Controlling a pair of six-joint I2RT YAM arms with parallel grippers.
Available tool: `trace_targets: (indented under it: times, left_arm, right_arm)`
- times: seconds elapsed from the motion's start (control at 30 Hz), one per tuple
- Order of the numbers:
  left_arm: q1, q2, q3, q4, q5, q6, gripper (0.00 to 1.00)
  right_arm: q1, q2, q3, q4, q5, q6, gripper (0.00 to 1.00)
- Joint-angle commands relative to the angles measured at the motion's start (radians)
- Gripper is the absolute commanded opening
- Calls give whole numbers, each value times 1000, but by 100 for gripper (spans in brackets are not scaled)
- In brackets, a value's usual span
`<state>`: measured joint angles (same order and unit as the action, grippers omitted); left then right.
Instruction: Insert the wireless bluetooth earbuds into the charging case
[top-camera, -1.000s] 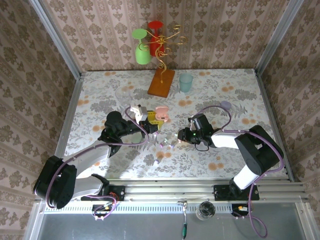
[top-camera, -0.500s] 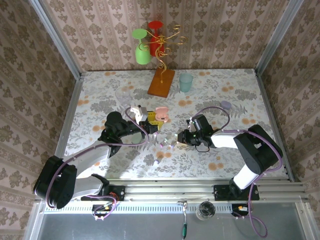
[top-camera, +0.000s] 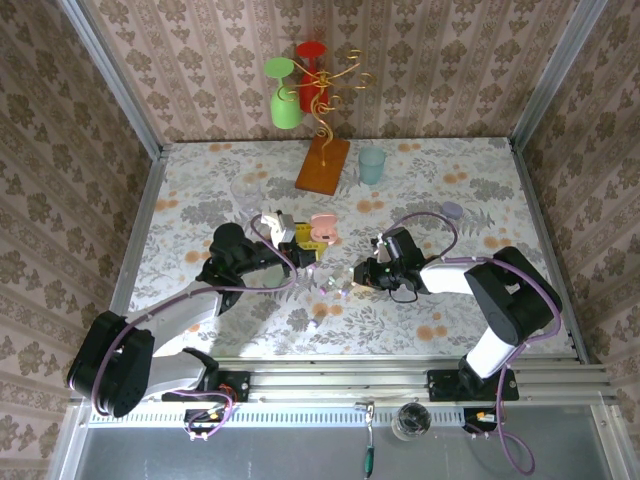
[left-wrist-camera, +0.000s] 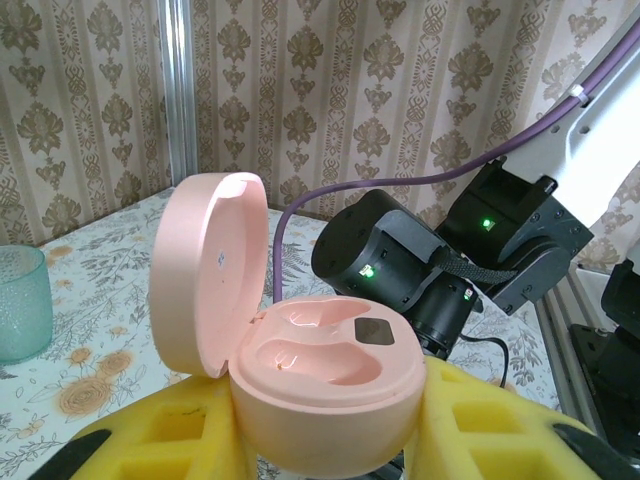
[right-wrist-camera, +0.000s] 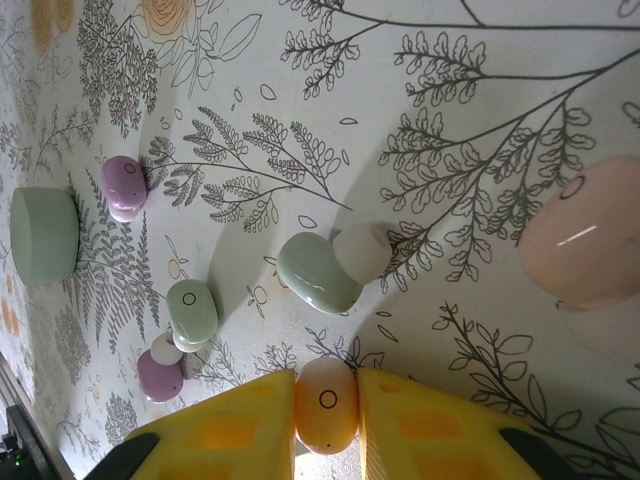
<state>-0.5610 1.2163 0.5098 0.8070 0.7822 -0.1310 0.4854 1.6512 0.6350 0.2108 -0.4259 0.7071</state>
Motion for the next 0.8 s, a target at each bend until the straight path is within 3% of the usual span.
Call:
trace_targets:
  times: [0.0, 0.47, 0.77]
  left_arm:
    - [4, 9, -10, 14, -35, 42, 30]
    - [-69, 126, -34, 118, -446, 182, 30]
    - [-163, 302, 34, 200, -479, 235, 30]
  right_arm:
    - [7, -37, -1, -81, 82, 4, 23]
    - [9, -433, 86, -533, 555, 105, 22]
    - [13, -499, 164, -614, 538, 90, 23]
